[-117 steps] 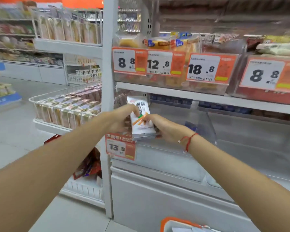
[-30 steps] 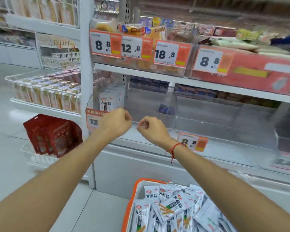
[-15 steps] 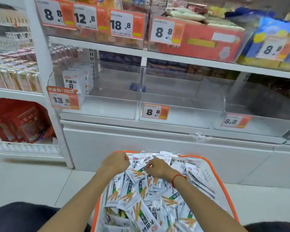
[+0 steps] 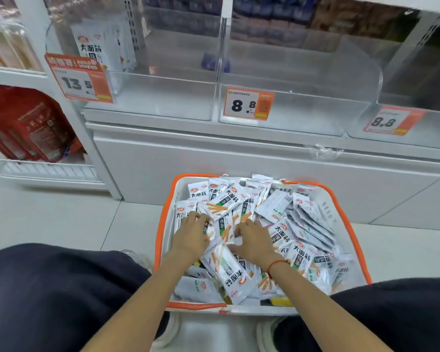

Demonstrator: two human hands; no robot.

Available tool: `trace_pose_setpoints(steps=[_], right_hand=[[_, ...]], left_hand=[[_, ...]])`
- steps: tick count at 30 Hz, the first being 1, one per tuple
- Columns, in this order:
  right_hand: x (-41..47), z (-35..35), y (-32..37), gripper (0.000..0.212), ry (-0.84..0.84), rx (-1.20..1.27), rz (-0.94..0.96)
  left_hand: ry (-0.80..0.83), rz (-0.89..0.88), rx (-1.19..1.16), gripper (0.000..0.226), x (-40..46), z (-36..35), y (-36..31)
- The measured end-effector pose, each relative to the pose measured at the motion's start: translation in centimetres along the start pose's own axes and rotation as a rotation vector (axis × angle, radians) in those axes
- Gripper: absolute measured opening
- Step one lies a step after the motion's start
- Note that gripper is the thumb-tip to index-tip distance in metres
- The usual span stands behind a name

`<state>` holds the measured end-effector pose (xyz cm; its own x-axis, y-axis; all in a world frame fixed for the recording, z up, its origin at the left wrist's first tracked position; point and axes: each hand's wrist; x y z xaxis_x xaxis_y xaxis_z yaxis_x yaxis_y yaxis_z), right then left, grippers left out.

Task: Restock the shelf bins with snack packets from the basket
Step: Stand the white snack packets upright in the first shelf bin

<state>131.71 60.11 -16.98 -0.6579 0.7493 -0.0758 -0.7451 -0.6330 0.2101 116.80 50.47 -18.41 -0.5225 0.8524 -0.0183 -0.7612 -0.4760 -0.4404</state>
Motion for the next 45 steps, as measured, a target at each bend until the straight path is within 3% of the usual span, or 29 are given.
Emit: trace_pose_setpoints(steps=[2,9,12,15,19,22,26,30,33,35,37,39,42,45], right_hand=[[0.1,-0.1,0.4,0.033,-0.015,0.074,-0.084],[0.3,0.9,0.6,0.032,-0.058,0.497,-0.367],[1.2,2.7,-0.3,0.017,-0.056,0.904,-0.626],[2.0,4.4,-1.9,0.020,-0.026,1.135,-0.751],[1.3,5.3,-2.6,0.014,-0.041,1.175,-0.753],[1.0,5.0,-2.6,0.007,-0.012,1.166,-0.754],[1.2,4.5,-2.4,0.015,-0.001,1.170,-0.760],[1.5,4.2,-1.3,0.031,0.095,1.152,-0.713],[1.6,3.5,0.0,0.035,0.102,1.123,-0.680],[1.7,3.2,0.9,0.040,0.119,1.098,-0.572],[1.3,4.0,2.3,0.022,0.153,0.995,-0.458],[1.1,3.5,2.3,0.017,0.103,0.878,-0.441],[0.8,3.0,0.9,0.022,0.030,0.888,-0.607],[1.3,3.1,-0.3,0.010,0.003,0.948,-0.700]], left_hand=[[-0.011,0.092,-0.006,0.040,-0.2,-0.1,-0.4],[0.163,0.230,-0.312,0.034,0.7,1.0,-1.2],[0.046,0.288,-0.291,0.027,1.5,1.7,-1.3],[-0.057,0.262,-0.135,0.052,2.8,1.9,-1.8],[0.055,0.211,0.007,0.067,4.4,1.8,-2.4],[0.080,0.282,-0.096,0.064,4.5,1.0,-2.0],[0.079,0.225,-0.199,0.052,3.8,0.2,-2.2],[0.042,0.274,-0.471,0.037,2.8,0.7,-3.7],[0.128,0.442,-0.872,0.019,2.9,2.2,-4.1],[0.188,0.457,-0.972,0.024,3.1,3.2,-4.0],[0.222,0.414,-0.851,0.019,2.7,3.6,-3.6],[0.146,0.416,-0.702,0.015,2.3,3.1,-2.5],[-0.054,0.503,-0.488,0.030,2.1,2.0,0.3],[-0.068,0.483,-0.376,0.042,2.0,1.3,1.3]])
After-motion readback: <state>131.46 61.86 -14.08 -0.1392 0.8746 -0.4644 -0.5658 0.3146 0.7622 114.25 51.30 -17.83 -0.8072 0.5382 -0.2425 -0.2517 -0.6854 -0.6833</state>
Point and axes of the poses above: each hand's wrist, its own x-axis towards the middle knuckle, its own z-axis out of the back of the hand, y = z × x, and after that the axes turned 12 degrees about -y, right-handed
